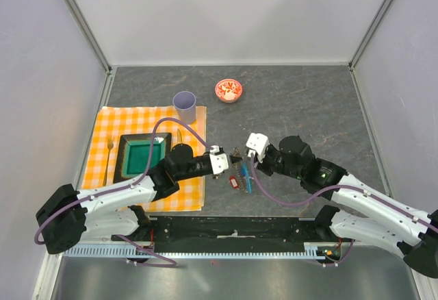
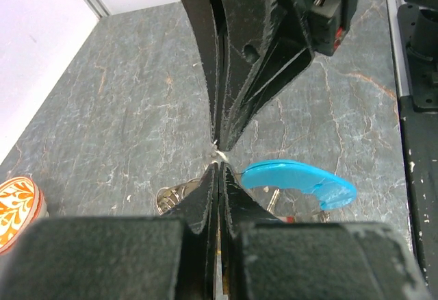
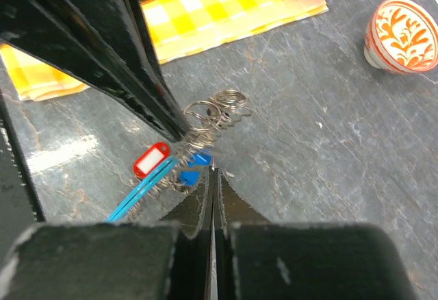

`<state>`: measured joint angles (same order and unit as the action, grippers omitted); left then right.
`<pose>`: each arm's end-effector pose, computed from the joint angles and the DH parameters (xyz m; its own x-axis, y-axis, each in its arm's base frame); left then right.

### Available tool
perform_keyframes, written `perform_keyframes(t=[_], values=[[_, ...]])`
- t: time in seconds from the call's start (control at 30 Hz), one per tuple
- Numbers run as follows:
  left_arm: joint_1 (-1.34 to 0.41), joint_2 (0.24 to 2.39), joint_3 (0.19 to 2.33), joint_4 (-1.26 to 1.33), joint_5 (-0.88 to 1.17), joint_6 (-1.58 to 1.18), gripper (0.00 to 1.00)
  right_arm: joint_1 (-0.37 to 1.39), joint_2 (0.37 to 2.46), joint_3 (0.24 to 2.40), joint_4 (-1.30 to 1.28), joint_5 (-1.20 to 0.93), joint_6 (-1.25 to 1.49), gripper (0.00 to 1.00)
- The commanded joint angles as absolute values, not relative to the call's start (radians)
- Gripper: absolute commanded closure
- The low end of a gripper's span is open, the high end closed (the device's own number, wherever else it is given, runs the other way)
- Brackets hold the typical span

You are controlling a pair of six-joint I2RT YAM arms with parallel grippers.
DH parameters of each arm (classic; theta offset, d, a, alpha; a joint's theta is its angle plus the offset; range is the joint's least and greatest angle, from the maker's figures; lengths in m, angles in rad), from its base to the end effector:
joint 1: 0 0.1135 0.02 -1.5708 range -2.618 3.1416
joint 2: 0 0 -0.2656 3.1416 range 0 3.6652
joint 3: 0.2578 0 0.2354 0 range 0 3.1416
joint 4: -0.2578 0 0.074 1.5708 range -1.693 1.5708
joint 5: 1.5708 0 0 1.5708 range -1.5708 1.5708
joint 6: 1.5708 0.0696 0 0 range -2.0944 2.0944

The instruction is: Put the keys on the keyring

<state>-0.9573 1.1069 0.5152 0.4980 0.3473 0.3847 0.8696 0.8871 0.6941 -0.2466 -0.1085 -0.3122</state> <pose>0.1317 -0.2282 0.2608 0.3118 0.1701 -0.9348 0.9137 0.2162 0.3441 0.1341 0.1704 0.2737 -0.0086 -0.4834 -0.8753 -0.8673 0.4392 -0.2341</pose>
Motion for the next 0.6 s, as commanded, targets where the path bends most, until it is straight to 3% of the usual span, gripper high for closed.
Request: perform_keyframes(t=[0.0, 0.27, 0.43, 0.5, 0.57], values=[[-0.951, 1.06, 0.491, 0.641, 0.37, 0.313, 0.98, 0.857, 0.907, 0.706, -0.244, -0.035, -0.296, 1.0], [-0.948, 1.085, 0.495, 0.704, 0.379, 0.298, 0.98, 0.856, 0.96, 0.719, -0.247, -0.129, -0.261, 1.0], [-0.948, 1.071, 0.469, 0.645, 0.267, 0.262, 0.98, 0.856, 0.946, 0.71, -0.247, -0.083, -0.258, 1.0], [-0.948, 1.059, 0.475, 0.591, 0.145, 0.22, 0.91, 0.854, 0.946, 0.707, -0.245, -0.061, -0.252, 1.0], [-0.948, 1.061, 0.489, 0.475, 0.051, 0.181, 0.74, 0.854, 0.948, 0.709, -0.244, -0.034, -0.252, 1.0]])
